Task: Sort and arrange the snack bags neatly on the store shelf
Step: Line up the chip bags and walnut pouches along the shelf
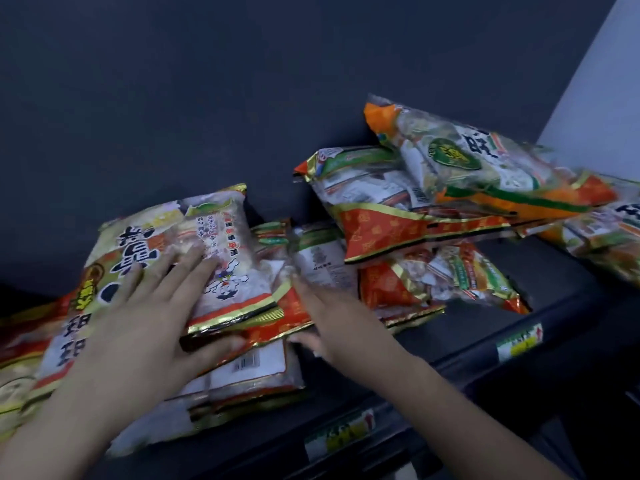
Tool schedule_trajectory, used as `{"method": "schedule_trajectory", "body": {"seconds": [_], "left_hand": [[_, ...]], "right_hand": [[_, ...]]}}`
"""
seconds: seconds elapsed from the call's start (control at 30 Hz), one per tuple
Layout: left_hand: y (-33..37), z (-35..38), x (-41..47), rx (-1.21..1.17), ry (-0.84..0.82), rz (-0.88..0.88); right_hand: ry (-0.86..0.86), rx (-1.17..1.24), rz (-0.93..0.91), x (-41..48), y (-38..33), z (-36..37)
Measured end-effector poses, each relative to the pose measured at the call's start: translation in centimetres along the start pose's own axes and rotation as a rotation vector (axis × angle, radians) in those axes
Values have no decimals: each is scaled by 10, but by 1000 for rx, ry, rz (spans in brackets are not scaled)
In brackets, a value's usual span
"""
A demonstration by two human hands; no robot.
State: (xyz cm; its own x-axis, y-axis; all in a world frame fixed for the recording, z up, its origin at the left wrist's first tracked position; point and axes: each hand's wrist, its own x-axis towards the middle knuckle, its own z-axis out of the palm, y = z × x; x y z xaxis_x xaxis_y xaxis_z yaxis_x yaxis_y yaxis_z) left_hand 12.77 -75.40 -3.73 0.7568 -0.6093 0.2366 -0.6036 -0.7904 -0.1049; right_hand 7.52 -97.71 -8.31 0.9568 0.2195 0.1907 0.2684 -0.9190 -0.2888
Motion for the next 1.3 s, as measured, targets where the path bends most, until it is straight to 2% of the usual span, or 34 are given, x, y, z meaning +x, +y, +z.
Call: {"method": "schedule_trajectory", "body": {"seconds": [0.1, 0.17, 0.33, 0.43, 0.53, 0.7, 0.77, 0.83, 0.9, 0.97, 1.07, 1.17, 1.23, 1.3], "left_hand": [[-16, 6, -8, 96, -102, -54], [-18, 8, -12, 115, -113, -71], [-16, 11, -20, 127, 8, 1], [-9, 13, -16, 136, 55, 51], [-1, 11, -11, 103, 51, 53], [8, 12, 0, 116, 28, 101], [6, 17, 0, 121, 48, 139], [6, 17, -1, 79, 64, 116], [17, 12, 2, 22, 58, 115], [33, 6, 11, -32, 88, 153], [65, -8, 35, -324, 62, 129], [99, -18, 68, -876, -184, -115], [119, -11, 97, -1184, -258, -325], [132, -7, 124, -1483, -298, -533]], "right_hand": [[32, 96, -25, 12, -32, 18], [18, 107, -4, 18, -38, 27], [-23, 48, -39, 17, -32, 24], [-47, -74, -100, 4, -19, 12], [115, -106, -142, -10, -2, -6], [468, -85, -97, -32, 26, -34], [685, -86, 17, -43, 43, -45], [860, -74, 209, -56, 66, -56], [938, -128, 381, -71, 92, -67], [940, -208, 483, -82, 114, -75], [775, -291, 553, -88, 140, -87], [527, -424, 476, -82, 163, -100], [405, -457, 430, -74, 176, -107], [373, -465, 389, -65, 187, -112]]}}
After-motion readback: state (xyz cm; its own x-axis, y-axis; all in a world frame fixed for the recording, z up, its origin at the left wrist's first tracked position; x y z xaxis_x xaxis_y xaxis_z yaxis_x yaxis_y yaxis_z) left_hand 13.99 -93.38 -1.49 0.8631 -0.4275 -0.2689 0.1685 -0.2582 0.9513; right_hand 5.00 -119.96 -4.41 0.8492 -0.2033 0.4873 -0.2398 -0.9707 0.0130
